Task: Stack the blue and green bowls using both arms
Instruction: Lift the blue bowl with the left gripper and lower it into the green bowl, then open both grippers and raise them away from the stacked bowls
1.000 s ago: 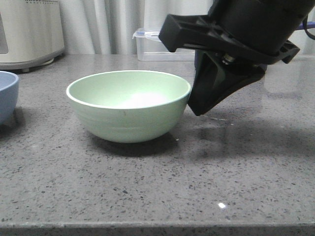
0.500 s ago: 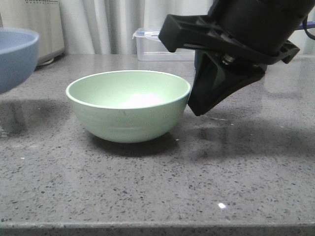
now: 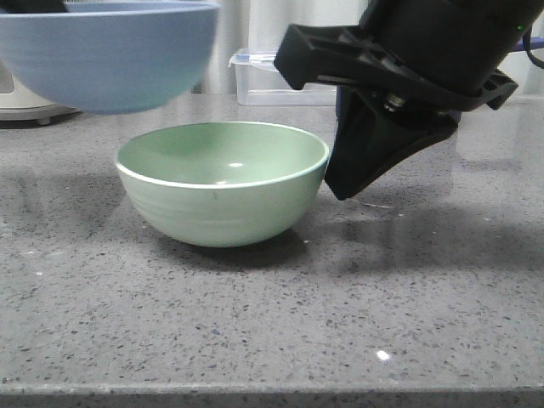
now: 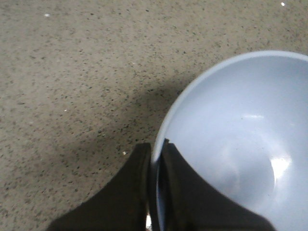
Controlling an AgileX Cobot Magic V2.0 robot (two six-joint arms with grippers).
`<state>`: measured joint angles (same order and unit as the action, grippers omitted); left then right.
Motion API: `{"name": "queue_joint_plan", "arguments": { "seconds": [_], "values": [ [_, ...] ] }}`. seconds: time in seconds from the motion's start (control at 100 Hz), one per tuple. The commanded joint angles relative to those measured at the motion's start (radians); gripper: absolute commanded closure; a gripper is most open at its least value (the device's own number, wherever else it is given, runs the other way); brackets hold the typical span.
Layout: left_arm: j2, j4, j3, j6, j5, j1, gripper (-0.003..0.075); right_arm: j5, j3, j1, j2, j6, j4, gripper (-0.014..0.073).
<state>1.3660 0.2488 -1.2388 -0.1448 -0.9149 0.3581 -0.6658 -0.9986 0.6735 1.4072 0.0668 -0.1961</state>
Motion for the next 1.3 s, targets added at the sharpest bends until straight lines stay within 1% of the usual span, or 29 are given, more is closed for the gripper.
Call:
{"name": "queue_joint_plan", "arguments": {
  "seconds": [0.0,0.18,0.35,0.5,0.76,0.81,0.86,0.87,0.88,0.91,0.92,0.93,0.98,1.06,1.11,1.29],
  "values": [
    [0.014,0.029,-0.077,-0.002,0.013,0.036,0.0741,0.037,-0.021,0.004,-0.032,-0.006,-0.011,0.0662],
    [0.084,0.029,-0.137,-0.002,0.008,0.1,0.0741,0.037,-0.021,0.004,-0.032,-0.006,-0.011,0.0662],
    [0.118,0.037,-0.146,-0.002,0.012,0.144,0.0741,0.037,-0.021,0.004,-0.032,-0.006,-0.011,0.0662],
    [0.132,0.044,-0.146,-0.002,0.016,0.161,0.0741,0.037,-0.021,0.004,-0.032,-0.006,-0.011,0.0662],
    [0.134,0.075,-0.146,-0.002,0.016,0.161,0.0736,0.037,-0.021,0.004,-0.032,-0.006,-0.011,0.0662],
    [0.134,0.082,-0.146,-0.002,0.014,0.161,0.0713,0.037,-0.021,0.004,-0.032,-0.006,-0.011,0.0662],
    [0.134,0.084,-0.146,-0.002,0.014,0.161,0.0667,0.037,-0.021,0.004,-0.032,-0.006,-0.011,0.0662],
    [0.134,0.086,-0.146,-0.002,0.014,0.161,0.0643,0.037,-0.021,0.004,-0.032,-0.006,-0.011,0.0662],
    [0.134,0.086,-0.146,-0.002,0.014,0.161,0.0643,0.037,-0.021,0.004,-0.032,-0.006,-0.011,0.0662],
    [0.134,0.086,-0.146,-0.002,0.014,0.161,0.0607,0.037,-0.021,0.004,-0.032,-0.006,-0.011,0.0662],
    [0.134,0.086,-0.146,-0.002,0.014,0.161,0.0579,0.037,-0.021,0.004,-0.032,-0.006,-0.011,0.0662],
    [0.134,0.086,-0.146,-0.002,0.014,0.161,0.0579,0.037,-0.021,0.004,-0.032,-0.006,-0.011,0.0662],
    [0.134,0.088,-0.146,-0.002,0.014,0.161,0.0507,0.037,-0.021,0.004,-0.032,-0.006,-0.011,0.0662],
    [0.134,0.09,-0.146,-0.002,0.012,0.161,0.044,0.037,-0.021,0.004,-0.032,-0.006,-0.011,0.0662],
    [0.134,0.092,-0.146,-0.002,0.012,0.161,0.0427,0.037,-0.021,0.004,-0.032,-0.006,-0.011,0.0662],
    [0.134,0.092,-0.146,-0.002,0.008,0.161,0.0427,0.037,-0.021,0.004,-0.032,-0.006,-0.011,0.0662]
  ]
}}
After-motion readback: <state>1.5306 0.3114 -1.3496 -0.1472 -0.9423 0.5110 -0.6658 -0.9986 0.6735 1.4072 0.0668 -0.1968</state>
